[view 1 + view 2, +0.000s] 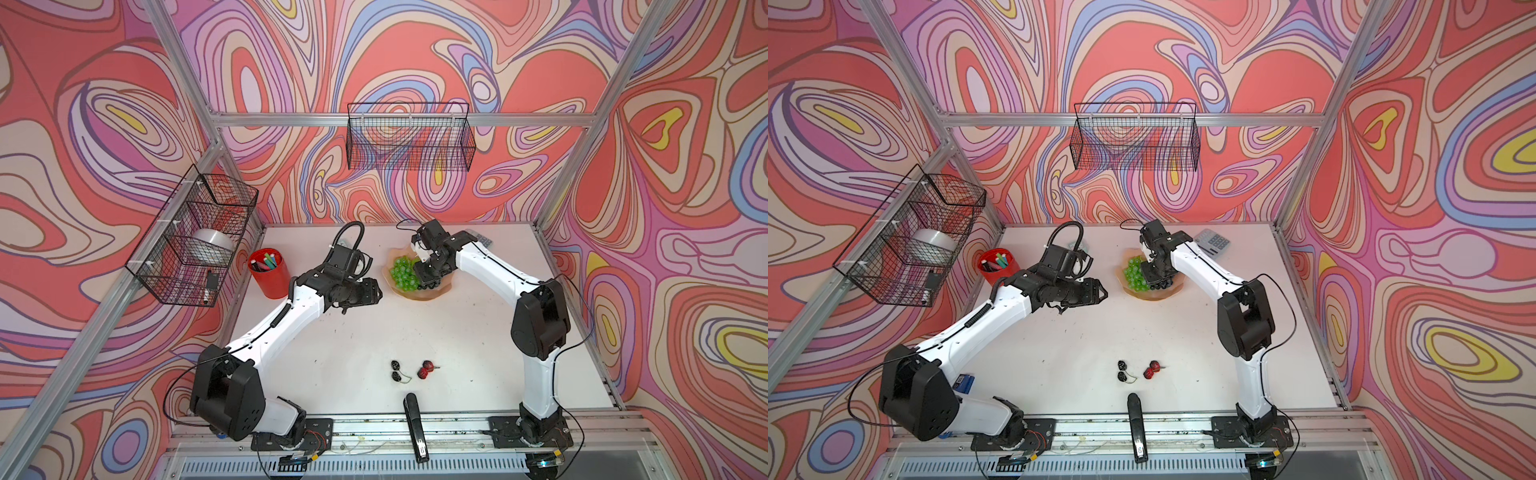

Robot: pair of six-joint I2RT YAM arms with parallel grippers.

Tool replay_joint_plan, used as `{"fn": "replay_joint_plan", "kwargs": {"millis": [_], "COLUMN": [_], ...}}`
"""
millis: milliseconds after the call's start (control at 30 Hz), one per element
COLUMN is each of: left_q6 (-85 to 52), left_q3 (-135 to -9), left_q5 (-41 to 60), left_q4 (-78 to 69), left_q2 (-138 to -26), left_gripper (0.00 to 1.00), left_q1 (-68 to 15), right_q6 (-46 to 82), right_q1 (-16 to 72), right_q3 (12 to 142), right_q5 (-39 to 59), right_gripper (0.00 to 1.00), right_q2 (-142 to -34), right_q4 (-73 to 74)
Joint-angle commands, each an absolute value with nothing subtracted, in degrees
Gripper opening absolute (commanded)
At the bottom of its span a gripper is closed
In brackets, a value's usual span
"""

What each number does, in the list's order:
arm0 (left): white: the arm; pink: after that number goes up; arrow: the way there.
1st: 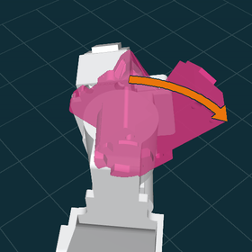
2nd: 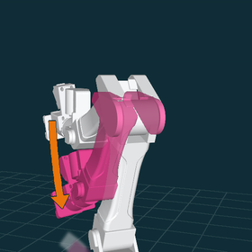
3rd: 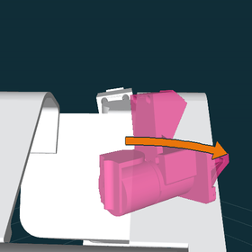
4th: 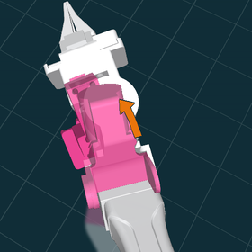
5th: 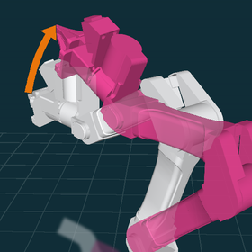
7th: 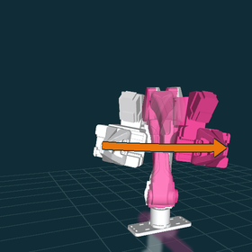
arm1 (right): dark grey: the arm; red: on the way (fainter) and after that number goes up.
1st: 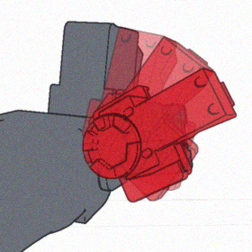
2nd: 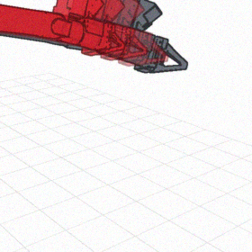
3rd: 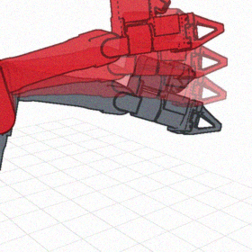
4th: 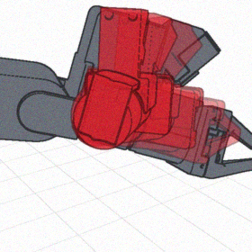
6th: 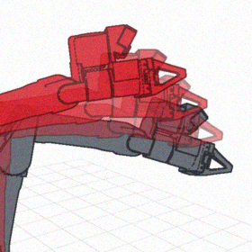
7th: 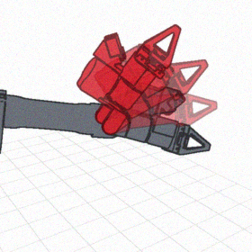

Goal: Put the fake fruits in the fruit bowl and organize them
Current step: 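Lower the dark grapes into the bowl and open the right gripper, then raise the right gripper from the bowl while the left gripper moves toward the cherries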

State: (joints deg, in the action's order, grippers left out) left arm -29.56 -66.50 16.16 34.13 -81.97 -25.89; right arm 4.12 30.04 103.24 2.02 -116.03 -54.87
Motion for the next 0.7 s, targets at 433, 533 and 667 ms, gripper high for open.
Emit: {"fn": "replay_joint_plan", "kwargs": {"millis": [433,533,667], "left_q6": [-29.0,-29.49,-29.57], "left_q3": [-66.21,-66.27,-66.48], "left_q5": [14.92,15.88,16.11], "left_q4": [34.63,33.93,33.66], "left_q2": [-81.56,-82.25,-82.44], "left_gripper": [0.59,0.59,0.59], "left_q1": [-25.71,-25.73,-25.67], "right_q6": [5.99,5.8,6.11], "right_q1": [31.29,31.31,31.29], "right_q3": [98.34,97.71,98.58], "right_q5": [-3.0,-3.84,-4.48], "right_gripper": [0.03,0.1,0.15], "right_q2": [-116.29,-115.52,-115.88], "right_q4": [-56.82,-56.34,-55.27]}}
